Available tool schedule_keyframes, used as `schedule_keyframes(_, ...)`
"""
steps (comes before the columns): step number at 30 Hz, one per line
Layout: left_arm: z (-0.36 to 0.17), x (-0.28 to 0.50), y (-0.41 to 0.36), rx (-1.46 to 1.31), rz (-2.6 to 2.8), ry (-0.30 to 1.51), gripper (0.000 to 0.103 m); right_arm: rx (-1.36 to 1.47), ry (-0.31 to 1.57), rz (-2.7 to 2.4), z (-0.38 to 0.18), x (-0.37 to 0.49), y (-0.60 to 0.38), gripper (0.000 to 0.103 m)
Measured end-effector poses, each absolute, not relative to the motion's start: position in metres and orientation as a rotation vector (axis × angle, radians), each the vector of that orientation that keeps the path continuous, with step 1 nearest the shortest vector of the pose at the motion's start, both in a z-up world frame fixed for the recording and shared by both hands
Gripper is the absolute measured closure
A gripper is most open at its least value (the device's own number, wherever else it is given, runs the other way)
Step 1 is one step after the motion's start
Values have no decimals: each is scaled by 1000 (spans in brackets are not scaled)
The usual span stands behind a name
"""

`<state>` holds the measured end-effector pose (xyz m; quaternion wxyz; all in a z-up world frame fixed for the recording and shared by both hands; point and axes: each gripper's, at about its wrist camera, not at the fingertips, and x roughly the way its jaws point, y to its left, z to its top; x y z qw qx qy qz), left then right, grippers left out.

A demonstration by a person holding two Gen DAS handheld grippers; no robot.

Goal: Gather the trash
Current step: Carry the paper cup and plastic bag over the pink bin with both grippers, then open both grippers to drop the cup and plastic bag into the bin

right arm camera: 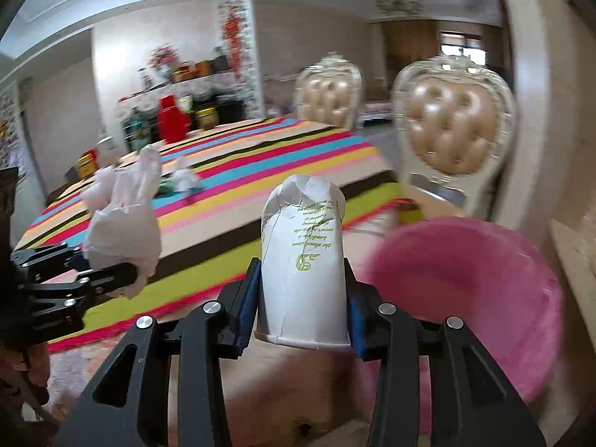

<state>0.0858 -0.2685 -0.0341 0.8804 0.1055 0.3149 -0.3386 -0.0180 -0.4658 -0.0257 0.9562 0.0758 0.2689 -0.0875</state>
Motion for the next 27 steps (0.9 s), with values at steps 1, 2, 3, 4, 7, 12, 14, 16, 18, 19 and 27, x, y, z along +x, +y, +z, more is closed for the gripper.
schedule_keyframes(1, -33, 84, -281, 230, -735, 652, 62, 167, 540, -208, -26, -24, -479, 64)
schedule_keyframes(2, -32, 84, -290, 236, -752, 649, 62, 175, 538, -223, -26, -27, -486, 63)
schedule_keyframes(3, -32, 83, -299, 240, -770, 647, 62, 188, 532, -250, -25, -34, -499, 63)
schedule_keyframes(4, -30, 83, -312, 244, -800, 648, 62, 194, 528, -265, -25, -37, -505, 63)
schedule_keyframes(7, -29, 84, -339, 242, -860, 658, 62, 222, 521, -323, -27, -51, -533, 63)
schedule_keyframes(12, -28, 83, -397, 257, -962, 675, 62, 269, 518, -379, -33, -67, -563, 62)
schedule_keyframes(14, -29, 83, -416, 264, -991, 680, 62, 278, 519, -391, -34, -72, -573, 62)
schedule_keyframes(16, -31, 83, -436, 266, -1014, 685, 62, 289, 515, -405, -34, -75, -582, 62)
schedule_keyframes(18, -33, 84, -450, 265, -1032, 692, 62, 298, 511, -415, -34, -78, -588, 62)
schedule_keyframes(19, -34, 84, -456, 266, -1041, 696, 62, 299, 510, -420, -34, -79, -590, 62)
schedule_keyframes(27, -53, 84, -492, 282, -1084, 734, 58, 302, 505, -435, -32, -81, -596, 62)
